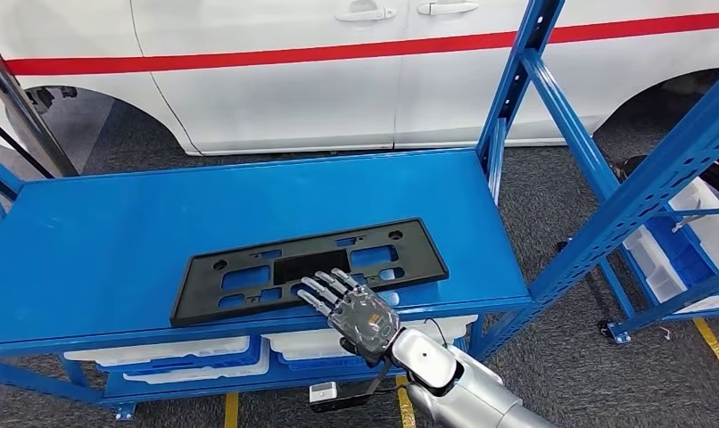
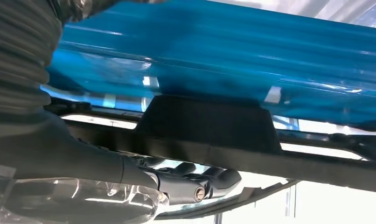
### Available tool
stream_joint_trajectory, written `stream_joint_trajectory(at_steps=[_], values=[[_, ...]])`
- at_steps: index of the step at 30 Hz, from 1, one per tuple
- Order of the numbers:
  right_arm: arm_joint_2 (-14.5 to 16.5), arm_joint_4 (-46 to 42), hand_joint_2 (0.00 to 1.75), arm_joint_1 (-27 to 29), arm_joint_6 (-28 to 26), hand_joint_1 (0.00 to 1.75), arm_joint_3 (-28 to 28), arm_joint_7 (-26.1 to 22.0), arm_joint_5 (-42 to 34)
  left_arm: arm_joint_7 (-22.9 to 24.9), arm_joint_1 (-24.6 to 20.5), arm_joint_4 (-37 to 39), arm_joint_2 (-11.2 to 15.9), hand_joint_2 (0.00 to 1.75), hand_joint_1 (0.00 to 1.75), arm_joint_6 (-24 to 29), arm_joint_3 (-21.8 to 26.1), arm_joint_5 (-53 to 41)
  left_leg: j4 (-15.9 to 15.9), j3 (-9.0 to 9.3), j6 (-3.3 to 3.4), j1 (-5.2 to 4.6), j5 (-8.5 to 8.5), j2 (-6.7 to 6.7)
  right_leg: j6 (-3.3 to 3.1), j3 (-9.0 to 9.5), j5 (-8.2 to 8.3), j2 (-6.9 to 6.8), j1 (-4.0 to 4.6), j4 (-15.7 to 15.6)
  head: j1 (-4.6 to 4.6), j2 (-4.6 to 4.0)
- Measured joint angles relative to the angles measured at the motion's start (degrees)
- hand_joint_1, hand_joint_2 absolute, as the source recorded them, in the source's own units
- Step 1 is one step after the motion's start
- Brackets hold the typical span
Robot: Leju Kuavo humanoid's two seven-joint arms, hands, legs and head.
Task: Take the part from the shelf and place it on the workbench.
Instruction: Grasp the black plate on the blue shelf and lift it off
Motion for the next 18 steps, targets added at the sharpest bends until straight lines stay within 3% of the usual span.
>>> stream_joint_trajectory(at_steps=[8,18], values=[[-0.2,-2.9,1.75,-0.2,0.6,0.0,0.0,0.2,0.5,0.0,0.1,0.0,0.0,0.0,0.0,-0.1,0.0,-0.1,0.0,-0.02,0.0,0.0,0.0,0.0,0.0,0.0,0.0,0.0,-0.01,0.0,0.0,0.0],[-0.2,-12.9,1.75,-3.9,5.8,0.0,0.5,1.4,-3.0,0.0,0.2,0.0,0.0,0.0,0.0,-0.1,0.0,-0.1,0.0,0.0,0.0,0.0,0.0,0.0,0.0,0.0,0.0,0.0,0.0,0.0,0.0,0.0]])
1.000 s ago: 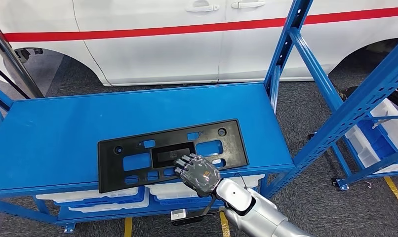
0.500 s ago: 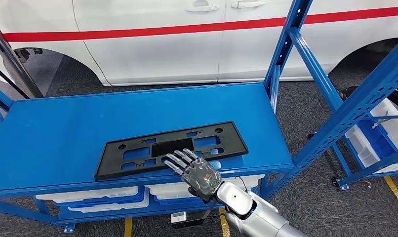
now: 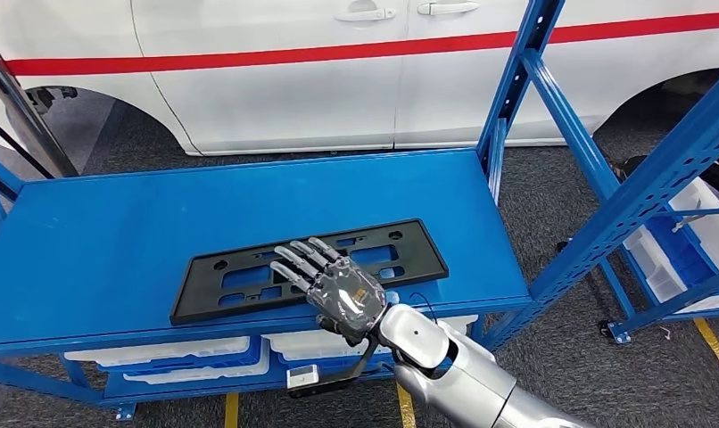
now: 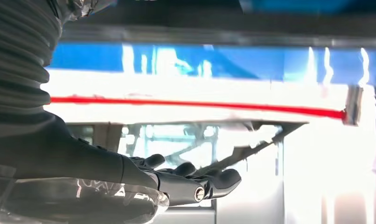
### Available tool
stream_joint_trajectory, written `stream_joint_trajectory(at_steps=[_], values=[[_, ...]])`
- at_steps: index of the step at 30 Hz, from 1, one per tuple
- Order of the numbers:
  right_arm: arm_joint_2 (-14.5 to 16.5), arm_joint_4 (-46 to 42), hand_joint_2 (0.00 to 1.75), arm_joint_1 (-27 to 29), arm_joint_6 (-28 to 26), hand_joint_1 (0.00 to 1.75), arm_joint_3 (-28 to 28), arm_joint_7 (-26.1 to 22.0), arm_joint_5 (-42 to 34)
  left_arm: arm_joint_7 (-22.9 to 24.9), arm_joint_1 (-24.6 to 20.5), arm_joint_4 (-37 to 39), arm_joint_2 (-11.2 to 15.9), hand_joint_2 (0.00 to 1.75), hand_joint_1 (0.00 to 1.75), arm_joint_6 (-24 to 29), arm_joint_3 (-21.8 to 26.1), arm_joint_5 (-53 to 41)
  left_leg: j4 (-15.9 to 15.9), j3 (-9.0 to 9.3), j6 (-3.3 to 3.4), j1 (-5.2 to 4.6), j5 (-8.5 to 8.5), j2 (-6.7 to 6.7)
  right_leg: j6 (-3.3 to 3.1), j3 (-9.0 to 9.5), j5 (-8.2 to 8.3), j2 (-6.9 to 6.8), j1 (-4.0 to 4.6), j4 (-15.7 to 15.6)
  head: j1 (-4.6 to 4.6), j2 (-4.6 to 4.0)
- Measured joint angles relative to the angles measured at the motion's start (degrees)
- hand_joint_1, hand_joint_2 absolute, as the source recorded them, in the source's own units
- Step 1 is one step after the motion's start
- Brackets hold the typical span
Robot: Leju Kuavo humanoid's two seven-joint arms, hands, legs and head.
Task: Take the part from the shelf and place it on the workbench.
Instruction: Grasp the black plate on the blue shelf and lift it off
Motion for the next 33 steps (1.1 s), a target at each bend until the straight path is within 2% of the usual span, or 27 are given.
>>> stream_joint_trajectory(at_steps=[9,16,23,33], values=[[-0.3,-6.2,1.75,-2.7,1.6,0.0,0.1,0.5,-1.8,0.0,0.1,0.0,0.0,0.0,0.0,-0.2,0.0,-0.2,0.0,-0.02,0.0,0.0,0.0,0.0,0.0,0.0,0.0,0.0,-0.01,0.0,0.0,0.0],[-0.4,-7.1,1.75,-3.5,3.7,0.0,0.6,0.5,-3.4,-0.1,0.0,0.0,0.0,0.0,0.0,-0.2,0.0,-0.2,0.0,-0.02,0.0,0.0,0.0,-0.01,0.0,0.0,0.0,-0.01,0.0,0.0,0.0,0.0],[-0.9,-5.3,1.75,-7.4,15.4,0.0,3.5,0.1,-8.5,0.0,0.0,0.0,0.0,0.0,0.0,-0.6,0.2,0.0,0.0,-0.01,0.0,0.0,0.0,0.0,0.0,0.0,0.0,0.0,-0.01,0.0,0.0,0.0],[-0.9,-2.6,1.75,-11.3,18.6,0.0,6.4,0.0,-10.8,-0.1,0.0,0.0,0.0,0.0,0.0,-0.7,0.7,0.5,0.0,-0.02,0.0,0.0,0.0,-0.01,0.0,0.0,0.0,-0.01,0.0,0.0,0.0,0.0]])
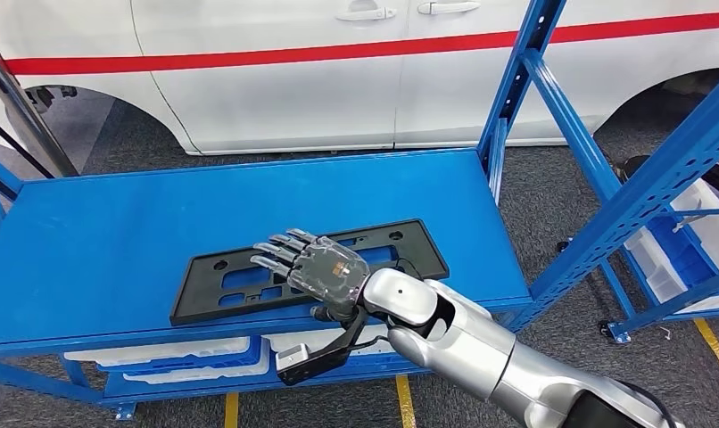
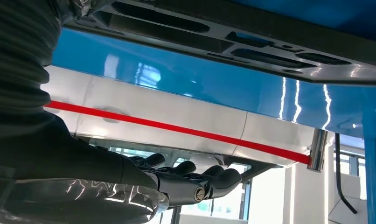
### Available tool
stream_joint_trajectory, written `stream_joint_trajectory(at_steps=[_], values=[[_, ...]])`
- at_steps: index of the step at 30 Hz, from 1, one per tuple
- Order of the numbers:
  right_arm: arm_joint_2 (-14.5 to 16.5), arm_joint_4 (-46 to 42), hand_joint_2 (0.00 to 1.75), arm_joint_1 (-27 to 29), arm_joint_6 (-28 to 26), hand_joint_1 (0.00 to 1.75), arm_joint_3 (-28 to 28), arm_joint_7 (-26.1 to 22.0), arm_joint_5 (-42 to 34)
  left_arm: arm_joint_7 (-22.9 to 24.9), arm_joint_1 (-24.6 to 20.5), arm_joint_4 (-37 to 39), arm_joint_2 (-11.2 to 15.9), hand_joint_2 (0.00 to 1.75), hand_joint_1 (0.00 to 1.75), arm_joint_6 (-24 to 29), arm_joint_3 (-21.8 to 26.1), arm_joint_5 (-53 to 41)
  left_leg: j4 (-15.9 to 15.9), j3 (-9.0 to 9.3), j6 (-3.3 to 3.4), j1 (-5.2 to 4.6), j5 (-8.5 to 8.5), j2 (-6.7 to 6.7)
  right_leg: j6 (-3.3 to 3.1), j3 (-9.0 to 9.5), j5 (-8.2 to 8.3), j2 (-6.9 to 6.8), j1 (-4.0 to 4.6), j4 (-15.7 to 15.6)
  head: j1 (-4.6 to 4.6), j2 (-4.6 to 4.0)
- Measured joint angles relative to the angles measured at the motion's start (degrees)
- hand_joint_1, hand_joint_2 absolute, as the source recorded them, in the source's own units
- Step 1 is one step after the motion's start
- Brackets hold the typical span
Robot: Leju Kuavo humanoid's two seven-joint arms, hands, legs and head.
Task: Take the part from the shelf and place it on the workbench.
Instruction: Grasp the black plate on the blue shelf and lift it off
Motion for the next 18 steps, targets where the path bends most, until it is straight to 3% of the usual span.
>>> stream_joint_trajectory(at_steps=[18], values=[[0.0,2.2,1.75,-2.9,3.3,0.0,2.3,0.5,-4.2,-0.1,0.0,0.0,0.0,0.0,0.0,-0.1,0.7,0.1,0.0,0.0,0.0,0.0,0.0,0.0,0.0,0.0,0.0,0.0,0.0,0.0,0.0,0.0]])
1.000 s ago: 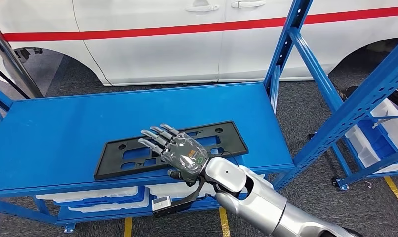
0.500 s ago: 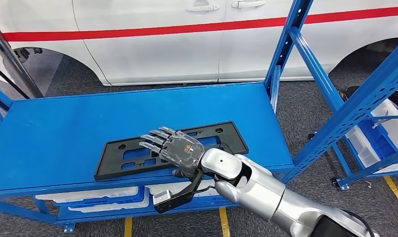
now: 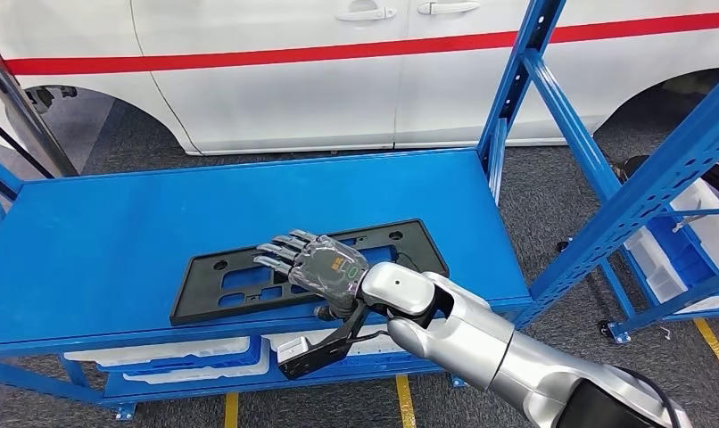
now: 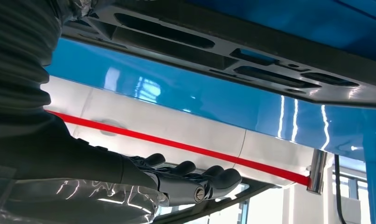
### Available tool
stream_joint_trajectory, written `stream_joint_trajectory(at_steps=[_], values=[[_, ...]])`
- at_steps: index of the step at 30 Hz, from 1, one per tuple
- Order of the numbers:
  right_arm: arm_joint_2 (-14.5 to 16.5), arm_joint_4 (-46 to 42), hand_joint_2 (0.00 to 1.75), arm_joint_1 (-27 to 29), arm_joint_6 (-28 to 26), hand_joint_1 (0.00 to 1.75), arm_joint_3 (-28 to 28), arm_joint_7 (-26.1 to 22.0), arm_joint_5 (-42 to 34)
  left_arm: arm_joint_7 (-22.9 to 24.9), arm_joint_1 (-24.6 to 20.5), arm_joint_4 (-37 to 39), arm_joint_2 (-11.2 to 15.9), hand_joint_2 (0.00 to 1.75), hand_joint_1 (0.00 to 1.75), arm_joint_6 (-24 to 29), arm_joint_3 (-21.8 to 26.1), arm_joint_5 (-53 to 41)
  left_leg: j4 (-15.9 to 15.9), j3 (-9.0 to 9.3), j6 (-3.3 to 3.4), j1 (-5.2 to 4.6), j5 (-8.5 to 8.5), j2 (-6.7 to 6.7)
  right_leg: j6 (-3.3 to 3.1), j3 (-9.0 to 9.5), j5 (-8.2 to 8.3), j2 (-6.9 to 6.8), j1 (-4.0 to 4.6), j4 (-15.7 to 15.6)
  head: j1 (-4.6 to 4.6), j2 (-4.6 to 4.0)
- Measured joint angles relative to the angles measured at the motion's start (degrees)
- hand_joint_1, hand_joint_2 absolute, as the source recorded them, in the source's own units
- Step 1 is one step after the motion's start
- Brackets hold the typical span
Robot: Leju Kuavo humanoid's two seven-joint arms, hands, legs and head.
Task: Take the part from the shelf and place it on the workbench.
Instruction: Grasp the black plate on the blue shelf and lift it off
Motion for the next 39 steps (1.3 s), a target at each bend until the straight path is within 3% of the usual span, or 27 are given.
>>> stream_joint_trajectory(at_steps=[15,39], values=[[0.4,3.2,1.75,-0.3,1.0,0.0,0.4,4.0,-5.1,0.0,0.0,0.0,0.0,0.0,0.0,0.2,0.7,0.2,0.0,0.0,0.0,0.0,0.0,0.0,0.0,0.0,0.0,0.0,0.0,0.0,0.0,0.0],[1.3,7.2,1.75,-0.3,1.8,0.0,0.4,5.5,-7.0,0.0,0.0,0.0,0.0,0.0,0.0,0.5,1.6,0.5,0.0,0.0,0.0,0.0,0.0,0.0,0.0,0.0,0.0,0.0,0.0,0.0,0.0,0.0]])
